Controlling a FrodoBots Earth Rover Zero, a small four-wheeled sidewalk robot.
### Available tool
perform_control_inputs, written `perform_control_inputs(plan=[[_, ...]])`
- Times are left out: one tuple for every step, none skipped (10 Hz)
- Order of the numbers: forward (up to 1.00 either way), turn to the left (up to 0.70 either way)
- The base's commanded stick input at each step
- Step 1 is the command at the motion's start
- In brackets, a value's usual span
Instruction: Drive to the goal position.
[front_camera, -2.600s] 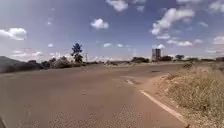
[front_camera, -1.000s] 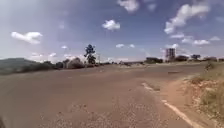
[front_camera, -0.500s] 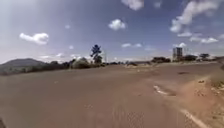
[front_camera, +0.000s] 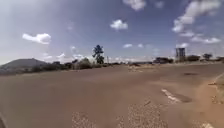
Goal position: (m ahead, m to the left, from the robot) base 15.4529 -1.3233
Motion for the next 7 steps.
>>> perform_control_inputs(plan=[[1.0, 0.0], [1.0, 0.0], [1.0, 0.0], [1.0, 0.0], [1.0, 0.0], [1.0, 0.0], [1.0, 0.0]])
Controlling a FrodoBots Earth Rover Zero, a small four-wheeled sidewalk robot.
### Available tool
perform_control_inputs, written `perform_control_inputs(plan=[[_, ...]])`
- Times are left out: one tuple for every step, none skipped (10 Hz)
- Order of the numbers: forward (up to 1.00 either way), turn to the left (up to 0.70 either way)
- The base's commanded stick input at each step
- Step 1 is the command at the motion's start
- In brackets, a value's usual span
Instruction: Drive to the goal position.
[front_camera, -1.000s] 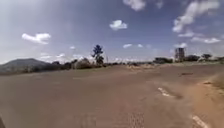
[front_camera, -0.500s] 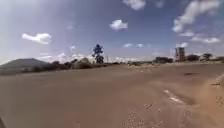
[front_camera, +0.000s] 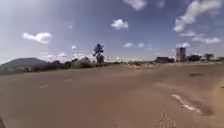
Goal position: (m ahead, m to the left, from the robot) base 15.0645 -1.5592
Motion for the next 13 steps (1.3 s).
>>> perform_control_inputs(plan=[[1.0, 0.0], [1.0, 0.0], [1.0, 0.0], [1.0, 0.01], [1.0, 0.01], [1.0, -0.13], [1.0, -0.34], [1.0, -0.39], [1.0, -0.21], [1.0, -0.02], [1.0, 0.01], [1.0, 0.01], [1.0, 0.01]])
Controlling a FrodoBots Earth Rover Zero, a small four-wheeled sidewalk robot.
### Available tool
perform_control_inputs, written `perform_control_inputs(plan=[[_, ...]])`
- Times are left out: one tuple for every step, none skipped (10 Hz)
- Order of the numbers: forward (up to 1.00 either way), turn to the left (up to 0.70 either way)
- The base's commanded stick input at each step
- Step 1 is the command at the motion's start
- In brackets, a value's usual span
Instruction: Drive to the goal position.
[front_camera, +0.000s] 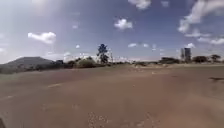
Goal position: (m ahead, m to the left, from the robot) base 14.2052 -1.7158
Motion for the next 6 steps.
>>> perform_control_inputs(plan=[[1.0, 0.01], [1.0, 0.01], [1.0, 0.01], [1.0, 0.01], [1.0, -0.02], [1.0, -0.37]])
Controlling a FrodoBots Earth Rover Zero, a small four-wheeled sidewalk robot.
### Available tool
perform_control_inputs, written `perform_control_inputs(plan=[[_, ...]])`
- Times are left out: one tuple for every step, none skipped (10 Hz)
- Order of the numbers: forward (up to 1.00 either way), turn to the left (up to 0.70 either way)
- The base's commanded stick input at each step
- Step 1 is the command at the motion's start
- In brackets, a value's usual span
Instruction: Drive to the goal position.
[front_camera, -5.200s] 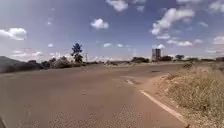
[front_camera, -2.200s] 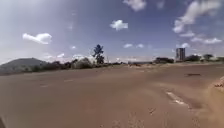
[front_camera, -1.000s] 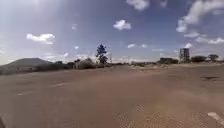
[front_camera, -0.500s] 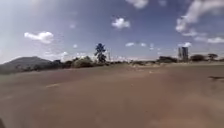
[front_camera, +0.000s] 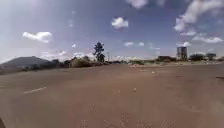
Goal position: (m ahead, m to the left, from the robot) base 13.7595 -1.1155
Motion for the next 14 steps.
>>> perform_control_inputs(plan=[[1.0, -0.39], [1.0, -0.19], [1.0, 0.01], [1.0, -0.02], [1.0, -0.39], [1.0, -0.27], [1.0, 0.01], [1.0, 0.01], [1.0, 0.01], [1.0, -0.1], [1.0, -0.33], [1.0, -0.38], [1.0, -0.14], [1.0, 0.01]])
